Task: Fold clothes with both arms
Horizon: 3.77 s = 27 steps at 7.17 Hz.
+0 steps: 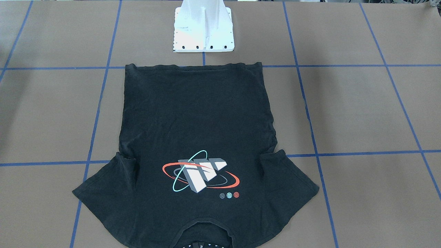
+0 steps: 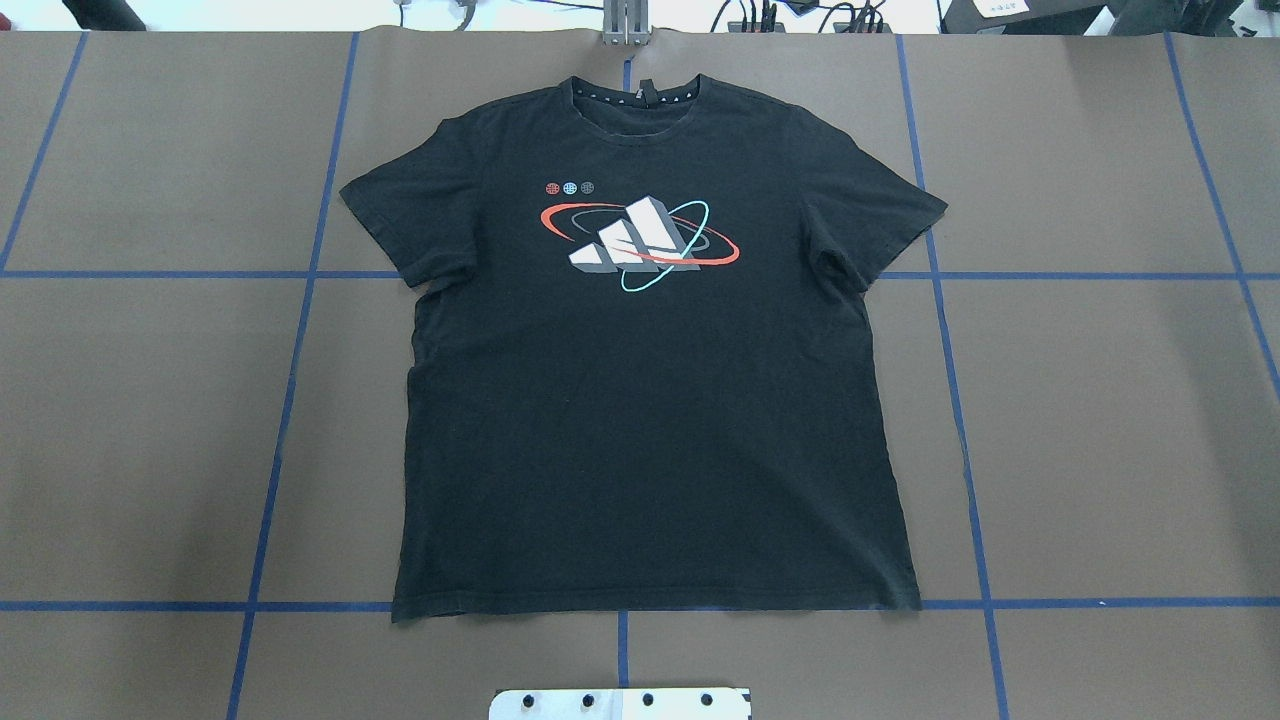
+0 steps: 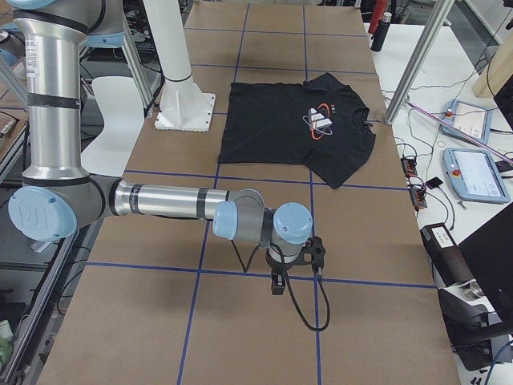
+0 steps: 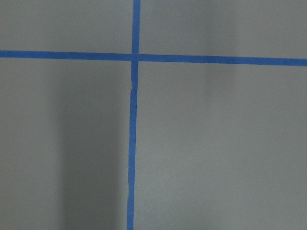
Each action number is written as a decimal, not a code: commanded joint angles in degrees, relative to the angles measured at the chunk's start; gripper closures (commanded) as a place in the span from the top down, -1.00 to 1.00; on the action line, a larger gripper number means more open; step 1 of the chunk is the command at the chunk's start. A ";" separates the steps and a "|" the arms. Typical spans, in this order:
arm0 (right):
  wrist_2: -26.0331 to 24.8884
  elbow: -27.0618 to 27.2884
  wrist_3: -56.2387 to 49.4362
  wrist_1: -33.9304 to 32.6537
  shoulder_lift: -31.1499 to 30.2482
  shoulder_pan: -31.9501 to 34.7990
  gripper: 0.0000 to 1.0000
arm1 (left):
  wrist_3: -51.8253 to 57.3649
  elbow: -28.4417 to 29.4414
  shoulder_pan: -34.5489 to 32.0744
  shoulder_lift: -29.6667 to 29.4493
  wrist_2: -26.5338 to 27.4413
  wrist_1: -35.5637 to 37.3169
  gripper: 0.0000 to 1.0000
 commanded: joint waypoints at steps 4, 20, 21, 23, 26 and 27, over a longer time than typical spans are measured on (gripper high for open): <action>0.52 -0.40 0.97 -0.09 4.89 -0.26 1.00 | -0.09 0.87 0.32 -5.80 0.35 -0.09 1.00; -20.12 -28.97 46.23 57.04 32.52 -35.76 0.96 | -36.83 36.12 24.14 -33.00 12.83 -53.18 0.99; -20.22 -29.23 46.23 56.87 32.17 -36.04 0.84 | -36.92 36.12 24.14 -33.09 12.83 -53.18 1.00; -20.04 -30.54 46.23 56.78 32.17 -36.13 0.68 | -37.09 36.12 24.14 -33.35 12.83 -53.18 0.99; -19.78 -31.60 46.23 56.60 32.08 -36.13 0.47 | -37.18 36.03 24.14 -33.44 12.74 -53.18 0.99; -19.78 -31.69 46.32 56.60 32.17 -36.13 0.34 | -37.18 36.03 24.14 -33.44 12.74 -53.18 0.99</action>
